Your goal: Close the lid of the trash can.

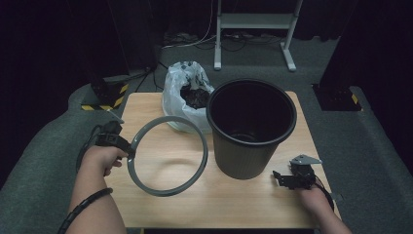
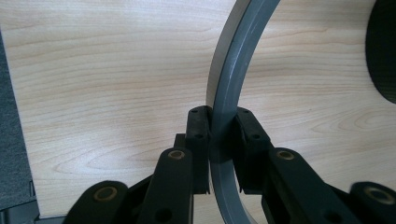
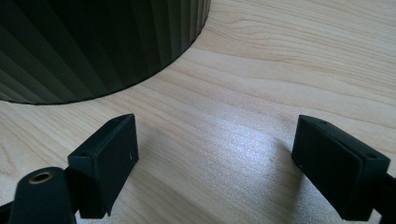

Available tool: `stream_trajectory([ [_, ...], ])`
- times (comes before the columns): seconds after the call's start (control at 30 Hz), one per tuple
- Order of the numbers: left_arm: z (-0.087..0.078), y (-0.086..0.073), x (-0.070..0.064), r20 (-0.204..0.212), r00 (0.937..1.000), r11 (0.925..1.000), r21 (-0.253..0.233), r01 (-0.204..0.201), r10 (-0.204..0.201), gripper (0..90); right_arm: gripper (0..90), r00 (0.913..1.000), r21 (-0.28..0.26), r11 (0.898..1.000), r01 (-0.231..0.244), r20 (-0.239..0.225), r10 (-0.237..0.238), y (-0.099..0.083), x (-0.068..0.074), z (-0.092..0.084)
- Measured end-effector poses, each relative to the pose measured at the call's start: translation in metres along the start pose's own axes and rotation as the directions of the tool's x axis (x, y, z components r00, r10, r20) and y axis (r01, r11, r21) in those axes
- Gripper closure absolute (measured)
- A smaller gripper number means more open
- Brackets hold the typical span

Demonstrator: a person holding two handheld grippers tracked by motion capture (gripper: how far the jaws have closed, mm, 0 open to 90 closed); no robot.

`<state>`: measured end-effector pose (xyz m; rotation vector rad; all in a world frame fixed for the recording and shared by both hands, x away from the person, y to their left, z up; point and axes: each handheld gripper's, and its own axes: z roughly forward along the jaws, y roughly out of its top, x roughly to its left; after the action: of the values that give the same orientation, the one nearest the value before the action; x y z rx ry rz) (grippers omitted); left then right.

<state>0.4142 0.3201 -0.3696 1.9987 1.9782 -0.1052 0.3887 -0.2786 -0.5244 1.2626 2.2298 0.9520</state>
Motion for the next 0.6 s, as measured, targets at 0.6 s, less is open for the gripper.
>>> stream_trajectory([
  [0.6,-0.042,0.014,-0.015,0.001,0.9998,0.9977,-0.065,-0.017,0.018,77.7,14.4,1.0,-0.002,1.0,0.003,0.001,-0.003,0.0,0.0,0.0],
])
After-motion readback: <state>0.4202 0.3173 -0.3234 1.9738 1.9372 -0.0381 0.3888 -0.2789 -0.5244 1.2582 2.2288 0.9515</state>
